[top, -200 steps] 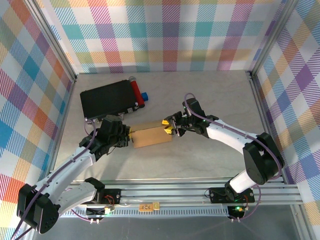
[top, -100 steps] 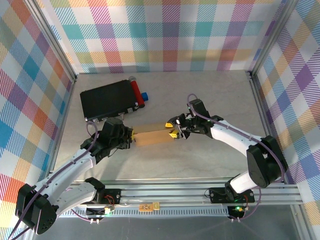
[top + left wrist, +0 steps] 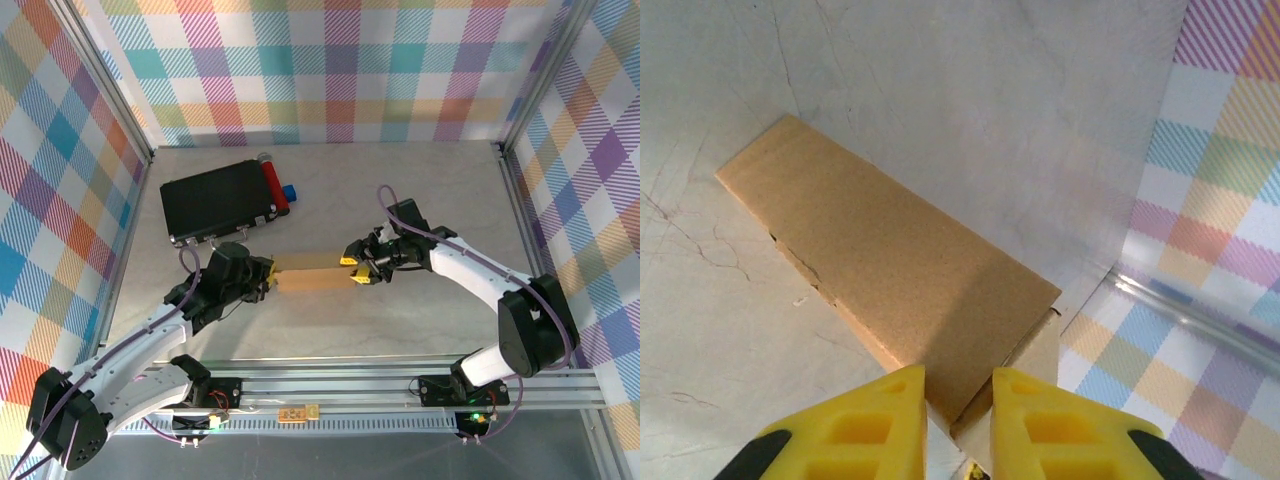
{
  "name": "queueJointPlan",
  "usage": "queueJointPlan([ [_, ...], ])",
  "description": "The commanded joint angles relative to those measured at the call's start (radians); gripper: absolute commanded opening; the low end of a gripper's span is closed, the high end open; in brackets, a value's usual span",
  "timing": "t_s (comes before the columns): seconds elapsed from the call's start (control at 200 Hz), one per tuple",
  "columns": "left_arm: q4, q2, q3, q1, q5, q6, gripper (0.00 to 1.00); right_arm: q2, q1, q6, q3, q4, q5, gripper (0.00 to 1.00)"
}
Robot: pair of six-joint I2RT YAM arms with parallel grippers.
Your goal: Fold the paper box
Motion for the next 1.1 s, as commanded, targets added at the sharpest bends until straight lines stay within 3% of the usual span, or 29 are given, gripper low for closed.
queueJointPlan([
  [0.0, -0.203, 0.007, -0.081, -0.05, 0.082, 0.045, 0.21, -0.007, 0.018, -0.216, -0.058, -0.296, 0.055, 0.44],
  [0.34, -0.222, 0.003, -0.128, -0.075, 0.082, 0.04, 0.22, -0.056, 0.017, -0.295, -0.131, -0.33, 0.133, 0.47],
  [0.54, -0.247, 0.006, -0.057, -0.065, 0.009, 0.096, 0.34, -0.082, 0.015, -0.326, -0.048, -0.409, 0.248, 0.58],
  [0.63, -0.323, 0.011, 0.031, -0.022, -0.017, 0.187, 0.47, -0.146, 0.003, -0.345, 0.004, -0.446, 0.352, 0.69],
  [0.65, -0.34, 0.01, 0.05, -0.01, -0.022, 0.211, 0.51, -0.16, -0.001, -0.353, 0.019, -0.454, 0.377, 0.94],
  [0.66, -0.349, 0.011, 0.063, -0.001, -0.026, 0.225, 0.53, -0.167, -0.002, -0.357, 0.027, -0.456, 0.388, 0.99],
  [0.7, -0.381, 0.007, 0.109, 0.028, -0.04, 0.285, 0.63, -0.191, -0.008, -0.375, 0.063, -0.471, 0.447, 0.99],
  [0.71, -0.388, 0.006, 0.121, 0.038, -0.044, 0.302, 0.7, -0.2, -0.009, -0.381, 0.073, -0.475, 0.464, 0.99],
  [0.72, -0.393, 0.005, 0.13, 0.047, -0.047, 0.319, 0.9, -0.207, -0.01, -0.387, 0.084, -0.48, 0.482, 0.99],
  [0.73, -0.399, 0.005, 0.144, 0.056, -0.049, 0.333, 0.98, -0.214, -0.01, -0.392, 0.094, -0.483, 0.5, 0.99],
  [0.775, -0.43, 0.001, 0.201, 0.096, -0.07, 0.418, 1.0, -0.246, -0.011, -0.413, 0.141, -0.509, 0.601, 0.99],
  [0.945, -0.546, 0.007, 0.43, 0.154, -0.269, 0.773, 1.0, -0.357, -0.012, -0.477, 0.261, -0.522, 0.959, 0.99],
  [1.03, -0.668, 0.026, 0.511, 0.154, -0.512, 0.815, 1.0, -0.413, -0.012, -0.478, 0.223, -0.474, 1.208, 0.99],
  [1.095, -0.769, 0.031, 0.526, 0.155, -0.718, 0.781, 1.0, -0.484, -0.019, -0.564, 0.132, -0.359, 1.313, 0.99],
])
